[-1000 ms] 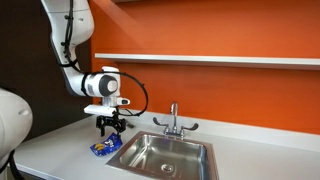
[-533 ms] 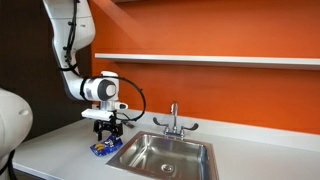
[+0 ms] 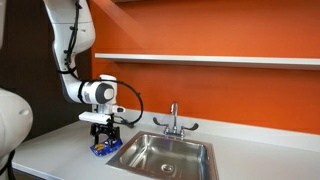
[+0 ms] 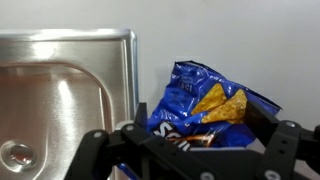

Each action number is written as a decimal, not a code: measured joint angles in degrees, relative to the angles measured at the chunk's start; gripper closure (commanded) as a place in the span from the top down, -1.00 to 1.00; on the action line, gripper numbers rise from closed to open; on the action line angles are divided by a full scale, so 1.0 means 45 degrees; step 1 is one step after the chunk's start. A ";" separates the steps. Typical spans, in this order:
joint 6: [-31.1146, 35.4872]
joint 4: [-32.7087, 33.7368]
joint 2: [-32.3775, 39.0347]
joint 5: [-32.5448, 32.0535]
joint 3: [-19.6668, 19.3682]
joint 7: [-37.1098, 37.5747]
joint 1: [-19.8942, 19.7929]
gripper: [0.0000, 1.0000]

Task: Put the blue Doritos packet on the bottom shelf

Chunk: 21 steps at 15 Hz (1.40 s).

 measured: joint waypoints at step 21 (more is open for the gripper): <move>0.0216 0.0515 0.0662 0.1224 0.0218 -0.0009 -0.0049 -1.00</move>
